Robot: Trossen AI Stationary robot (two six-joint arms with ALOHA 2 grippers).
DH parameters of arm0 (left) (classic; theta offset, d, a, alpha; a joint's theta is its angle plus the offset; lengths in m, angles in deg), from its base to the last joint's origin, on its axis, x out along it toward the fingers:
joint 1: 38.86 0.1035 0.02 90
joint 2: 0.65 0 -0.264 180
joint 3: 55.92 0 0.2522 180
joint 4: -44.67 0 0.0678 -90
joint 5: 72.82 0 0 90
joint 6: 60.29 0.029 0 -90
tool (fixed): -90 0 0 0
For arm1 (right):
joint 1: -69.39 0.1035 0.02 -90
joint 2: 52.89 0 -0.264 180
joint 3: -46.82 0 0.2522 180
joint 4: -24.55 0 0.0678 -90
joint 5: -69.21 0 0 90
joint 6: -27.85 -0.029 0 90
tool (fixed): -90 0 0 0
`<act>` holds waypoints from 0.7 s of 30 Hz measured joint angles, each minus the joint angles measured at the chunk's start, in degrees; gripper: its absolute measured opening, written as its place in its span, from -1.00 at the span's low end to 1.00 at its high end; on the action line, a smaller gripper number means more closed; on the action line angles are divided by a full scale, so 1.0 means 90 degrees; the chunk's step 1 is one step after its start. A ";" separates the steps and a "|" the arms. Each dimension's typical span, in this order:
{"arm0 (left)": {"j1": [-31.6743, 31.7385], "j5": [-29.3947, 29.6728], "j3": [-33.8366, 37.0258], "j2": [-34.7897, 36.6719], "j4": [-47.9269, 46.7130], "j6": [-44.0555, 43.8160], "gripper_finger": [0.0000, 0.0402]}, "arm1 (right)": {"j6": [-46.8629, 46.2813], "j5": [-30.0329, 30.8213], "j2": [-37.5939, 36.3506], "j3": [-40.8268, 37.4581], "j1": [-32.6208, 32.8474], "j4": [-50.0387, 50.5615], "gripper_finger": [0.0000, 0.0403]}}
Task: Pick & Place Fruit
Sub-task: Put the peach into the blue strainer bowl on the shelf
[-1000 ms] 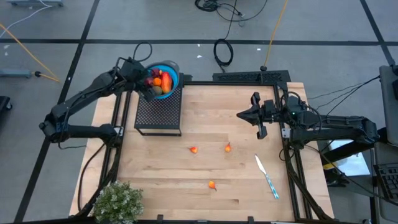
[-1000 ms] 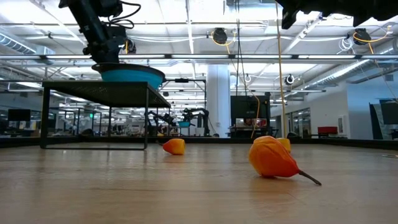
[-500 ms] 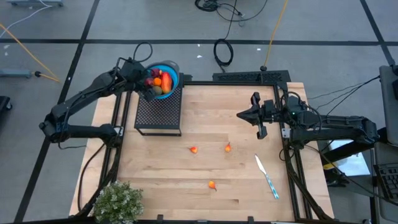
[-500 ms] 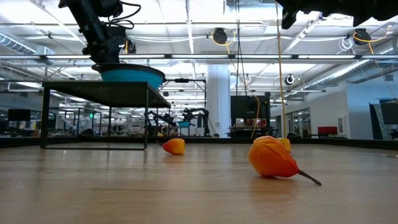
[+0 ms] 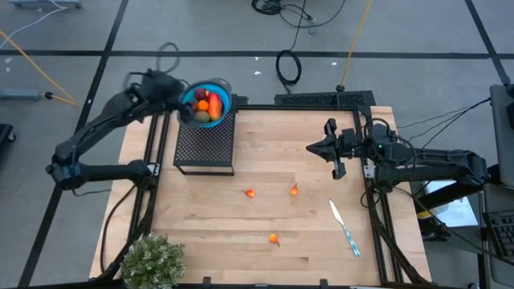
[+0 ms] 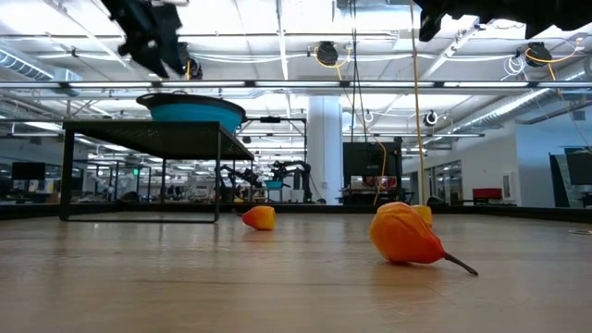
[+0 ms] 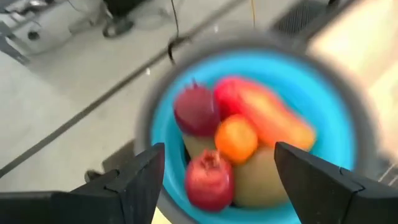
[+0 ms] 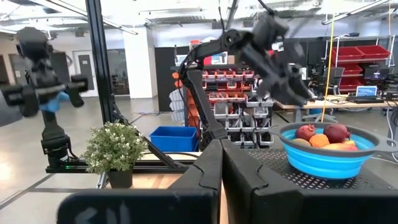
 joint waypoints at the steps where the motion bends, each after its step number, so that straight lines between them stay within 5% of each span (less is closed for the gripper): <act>1: -0.0012 0.0000 -0.0139 0.0076 0.0004 -0.0175 0.49 | 0.0000 0.0002 0.0000 0.0000 0.0002 -0.0001 -1.00; 10: -0.0216 -0.0019 -0.0517 0.0907 -0.0001 -0.0945 0.35 | 0.0000 -0.0002 0.0001 0.0000 0.0000 0.0029 -1.00; 21: -0.0438 -0.0376 -0.0517 0.1727 -0.0031 -0.1131 -0.17 | 0.0000 -0.0007 0.0001 0.0000 0.0022 0.0031 -1.00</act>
